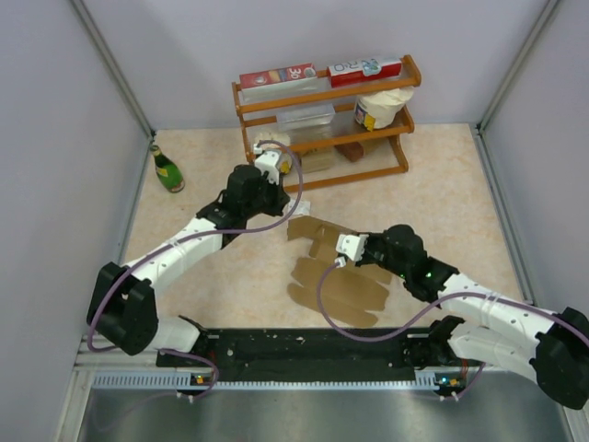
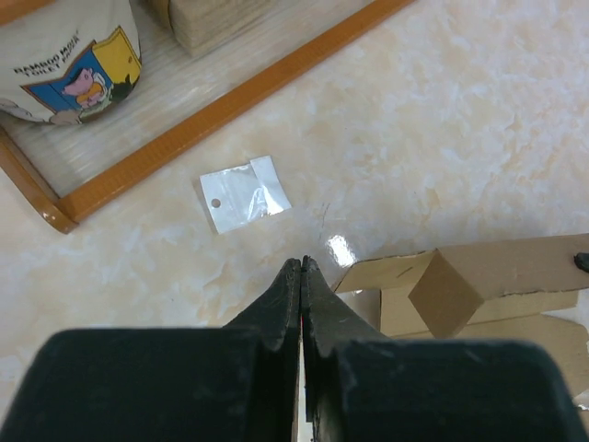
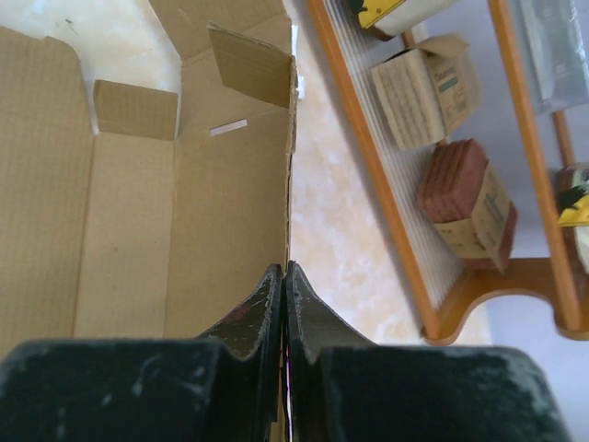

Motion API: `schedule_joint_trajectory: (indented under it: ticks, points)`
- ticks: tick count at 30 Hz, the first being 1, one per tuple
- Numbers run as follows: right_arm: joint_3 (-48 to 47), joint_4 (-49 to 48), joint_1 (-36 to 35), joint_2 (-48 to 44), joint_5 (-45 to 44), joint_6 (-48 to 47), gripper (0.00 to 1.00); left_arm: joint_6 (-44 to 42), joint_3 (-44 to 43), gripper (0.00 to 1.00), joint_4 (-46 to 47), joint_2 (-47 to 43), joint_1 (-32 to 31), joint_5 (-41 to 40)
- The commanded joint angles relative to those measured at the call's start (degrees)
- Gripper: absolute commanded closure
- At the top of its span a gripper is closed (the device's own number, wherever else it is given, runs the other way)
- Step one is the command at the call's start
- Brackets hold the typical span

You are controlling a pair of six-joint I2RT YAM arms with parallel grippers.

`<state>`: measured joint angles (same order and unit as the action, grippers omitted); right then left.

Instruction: Fold the paper box

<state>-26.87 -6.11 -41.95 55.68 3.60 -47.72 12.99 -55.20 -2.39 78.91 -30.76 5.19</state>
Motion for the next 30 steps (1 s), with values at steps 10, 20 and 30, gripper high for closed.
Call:
schedule_joint_trajectory:
  ticks: [10, 20, 30]
  points:
    - [5.9, -19.2, -6.4, 0.7, -9.3, -16.5, 1.00, -0.5, -3.3, 0.98, 1.6, 5.5, 1.1, 3.7]
    - [6.9, -23.3, -7.3, 1.4, -10.7, -19.7, 1.00, 1.7, 1.1, 0.91, 7.2, 7.5, 2.4, 1.4]
    - [7.7, -21.5, -7.6, -0.3, -9.0, -17.3, 1.00, 1.6, -4.9, 0.83, 9.3, 13.2, 3.0, 5.9]
